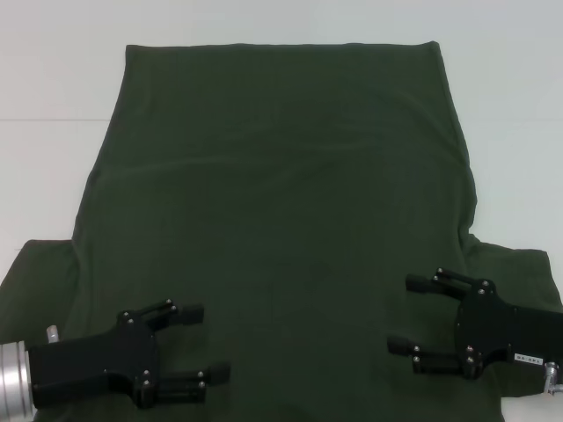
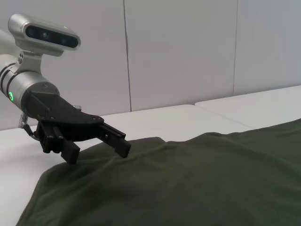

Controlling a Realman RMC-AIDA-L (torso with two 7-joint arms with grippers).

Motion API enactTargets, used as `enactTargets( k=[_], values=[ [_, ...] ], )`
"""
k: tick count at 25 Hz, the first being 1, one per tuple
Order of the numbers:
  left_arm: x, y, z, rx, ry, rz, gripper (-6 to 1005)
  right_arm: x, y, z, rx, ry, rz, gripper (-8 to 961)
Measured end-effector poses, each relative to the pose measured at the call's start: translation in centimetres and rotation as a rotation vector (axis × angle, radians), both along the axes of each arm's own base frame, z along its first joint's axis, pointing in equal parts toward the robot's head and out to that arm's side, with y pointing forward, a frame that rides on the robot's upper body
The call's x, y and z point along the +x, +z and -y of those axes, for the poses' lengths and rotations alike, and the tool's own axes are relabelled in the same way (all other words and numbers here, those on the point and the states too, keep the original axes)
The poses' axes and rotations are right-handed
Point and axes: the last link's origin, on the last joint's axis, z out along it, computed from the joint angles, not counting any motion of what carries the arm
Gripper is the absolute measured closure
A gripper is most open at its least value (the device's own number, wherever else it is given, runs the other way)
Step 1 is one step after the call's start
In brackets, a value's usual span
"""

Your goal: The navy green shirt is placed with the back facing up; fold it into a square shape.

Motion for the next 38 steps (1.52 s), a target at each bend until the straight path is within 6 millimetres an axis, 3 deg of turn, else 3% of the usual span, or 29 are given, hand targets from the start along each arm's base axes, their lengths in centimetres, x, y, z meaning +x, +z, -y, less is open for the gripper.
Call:
enactTargets(
  k=[10,17,18,21,32,38],
  values=[
    [0.0,0.4,0.1,0.014,0.030,0.039,52,0.0,0.0,0.0,0.000,0.000,0.000,37],
    [-0.3,2.1,-0.5,-0.054,0.253,0.165,52,0.0,0.0,0.0,-0.003,-0.004,-0.002,37],
    [-0.4,3.7,-0.8,-0.123,0.348,0.211,52,0.0,0.1,0.0,-0.004,-0.004,-0.003,37],
    [-0.7,5.2,-1.3,-0.171,0.456,0.237,51,-0.1,0.1,0.1,-0.010,0.000,-0.011,36],
    [-3.0,12.7,-2.8,-0.211,0.923,0.096,51,-0.7,0.2,0.0,-0.030,0.016,-0.027,36],
    [-4.9,14.4,-3.1,-0.161,1.151,-0.041,51,-0.8,0.3,-0.3,-0.033,0.009,-0.026,37]
  ],
)
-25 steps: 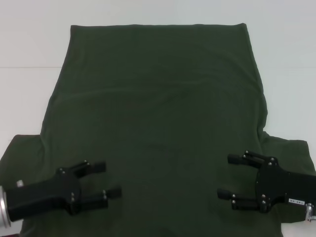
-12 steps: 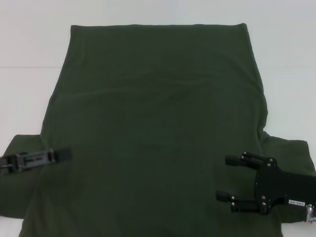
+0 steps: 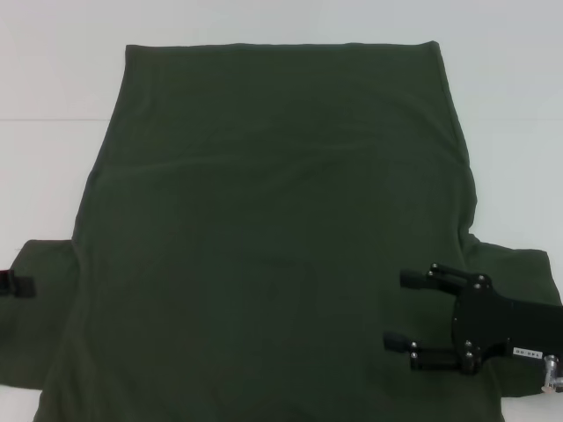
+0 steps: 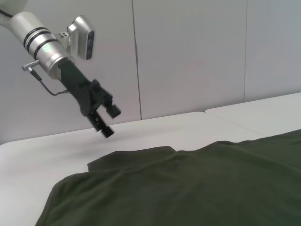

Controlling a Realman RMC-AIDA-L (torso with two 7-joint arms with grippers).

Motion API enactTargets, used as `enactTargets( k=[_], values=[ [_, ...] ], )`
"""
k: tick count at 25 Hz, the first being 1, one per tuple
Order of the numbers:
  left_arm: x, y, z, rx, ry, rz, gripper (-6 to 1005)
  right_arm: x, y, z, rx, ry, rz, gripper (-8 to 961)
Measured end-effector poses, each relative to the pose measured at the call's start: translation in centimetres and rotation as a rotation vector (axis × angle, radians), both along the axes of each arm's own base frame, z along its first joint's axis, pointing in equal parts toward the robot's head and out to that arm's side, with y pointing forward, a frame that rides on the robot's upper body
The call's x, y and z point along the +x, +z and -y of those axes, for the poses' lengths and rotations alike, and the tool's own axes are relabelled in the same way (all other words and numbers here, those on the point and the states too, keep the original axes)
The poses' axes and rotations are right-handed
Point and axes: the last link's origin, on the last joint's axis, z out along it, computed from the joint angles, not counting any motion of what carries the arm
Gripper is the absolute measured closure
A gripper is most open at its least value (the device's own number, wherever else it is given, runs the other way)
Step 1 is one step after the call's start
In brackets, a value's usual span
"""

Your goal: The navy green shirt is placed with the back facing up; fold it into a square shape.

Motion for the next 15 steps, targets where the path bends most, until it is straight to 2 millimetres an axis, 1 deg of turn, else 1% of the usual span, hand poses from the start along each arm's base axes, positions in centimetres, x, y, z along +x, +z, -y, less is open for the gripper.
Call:
enactTargets(
  k=[8,15],
  values=[
    [-1.9,-0.6,-0.3,-0.012,0.165,-0.072,53,-0.3,0.0,-0.4,0.001,0.009,0.005,37],
    [-2.6,-0.1,-0.3,-0.017,0.196,-0.105,55,-0.3,0.0,-0.6,0.004,0.009,0.011,36]
  ],
)
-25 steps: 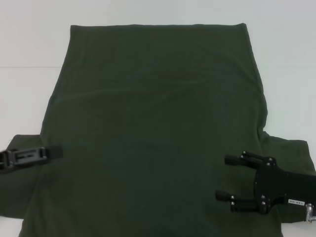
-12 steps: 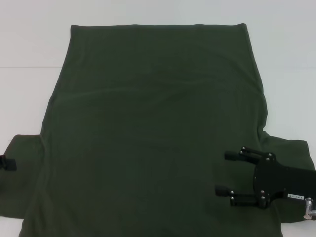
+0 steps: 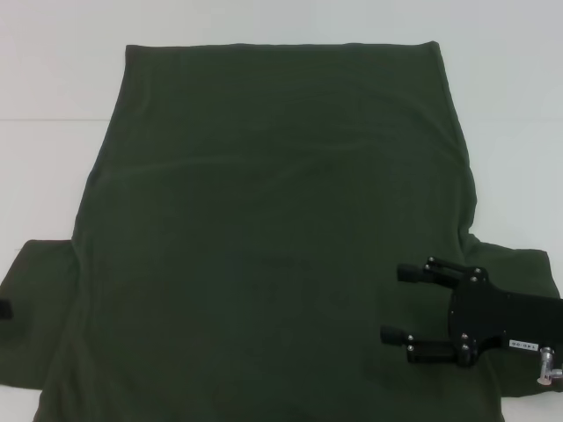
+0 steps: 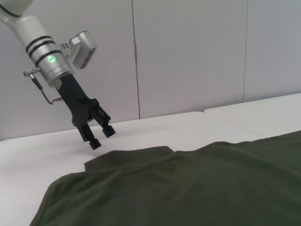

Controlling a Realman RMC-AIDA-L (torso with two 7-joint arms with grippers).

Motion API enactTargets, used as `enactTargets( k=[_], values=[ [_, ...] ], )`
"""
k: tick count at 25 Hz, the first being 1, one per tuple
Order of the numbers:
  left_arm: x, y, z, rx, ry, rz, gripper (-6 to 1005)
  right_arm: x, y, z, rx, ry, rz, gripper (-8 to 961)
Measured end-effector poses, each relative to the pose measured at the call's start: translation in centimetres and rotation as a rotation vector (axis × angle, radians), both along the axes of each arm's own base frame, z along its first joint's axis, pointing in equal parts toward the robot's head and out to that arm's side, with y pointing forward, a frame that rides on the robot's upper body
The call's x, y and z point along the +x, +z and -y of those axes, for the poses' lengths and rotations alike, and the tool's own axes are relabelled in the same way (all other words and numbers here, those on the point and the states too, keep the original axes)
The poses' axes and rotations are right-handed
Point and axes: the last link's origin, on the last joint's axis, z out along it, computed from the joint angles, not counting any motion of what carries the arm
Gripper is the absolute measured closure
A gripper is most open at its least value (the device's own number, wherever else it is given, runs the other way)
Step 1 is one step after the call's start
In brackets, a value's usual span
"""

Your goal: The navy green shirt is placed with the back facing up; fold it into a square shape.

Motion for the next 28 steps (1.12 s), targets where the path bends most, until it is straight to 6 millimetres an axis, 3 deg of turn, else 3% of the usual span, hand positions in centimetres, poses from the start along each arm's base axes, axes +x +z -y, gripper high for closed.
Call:
enactTargets(
  k=[28],
  values=[
    [-0.9,-1.2,-0.5,-0.002,0.029,-0.007,59,-0.1,-0.1,-0.2,0.002,0.006,0.002,37]
  ],
)
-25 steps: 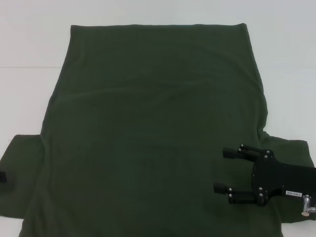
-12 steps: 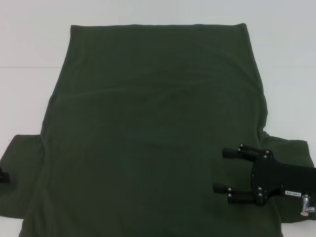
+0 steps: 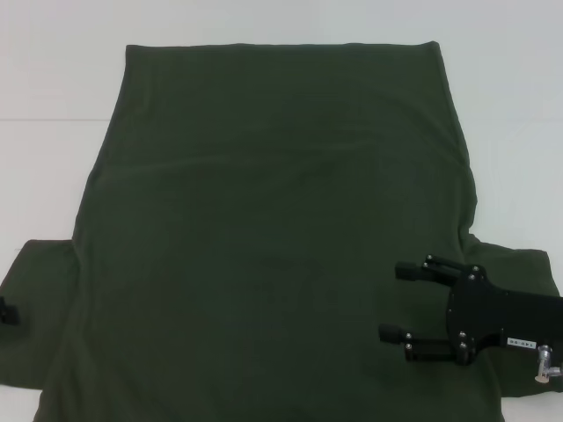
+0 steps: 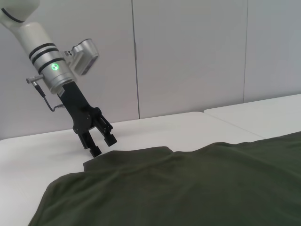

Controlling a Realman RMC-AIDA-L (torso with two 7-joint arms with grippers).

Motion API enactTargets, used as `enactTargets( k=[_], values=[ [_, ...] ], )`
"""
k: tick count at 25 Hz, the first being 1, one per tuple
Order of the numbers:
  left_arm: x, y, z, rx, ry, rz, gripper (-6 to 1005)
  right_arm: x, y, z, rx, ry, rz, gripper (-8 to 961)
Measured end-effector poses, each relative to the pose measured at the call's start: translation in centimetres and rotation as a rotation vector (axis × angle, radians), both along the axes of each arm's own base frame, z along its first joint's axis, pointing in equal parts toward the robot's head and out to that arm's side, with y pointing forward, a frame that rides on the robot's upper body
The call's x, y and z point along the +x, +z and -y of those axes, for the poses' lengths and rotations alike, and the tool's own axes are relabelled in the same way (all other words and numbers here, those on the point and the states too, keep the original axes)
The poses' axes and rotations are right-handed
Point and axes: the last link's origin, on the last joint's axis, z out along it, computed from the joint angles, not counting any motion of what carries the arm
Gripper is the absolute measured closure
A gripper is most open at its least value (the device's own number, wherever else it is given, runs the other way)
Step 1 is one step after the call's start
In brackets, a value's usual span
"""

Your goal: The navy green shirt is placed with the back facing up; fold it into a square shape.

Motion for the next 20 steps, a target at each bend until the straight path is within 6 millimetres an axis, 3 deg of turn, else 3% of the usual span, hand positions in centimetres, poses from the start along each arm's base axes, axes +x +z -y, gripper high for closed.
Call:
enactTargets(
  k=[20],
  values=[
    [0.35,-0.99,-0.38,-0.023,-0.011,0.021,60,-0.06,0.00,-0.05,0.000,0.002,0.000,37]
  ],
)
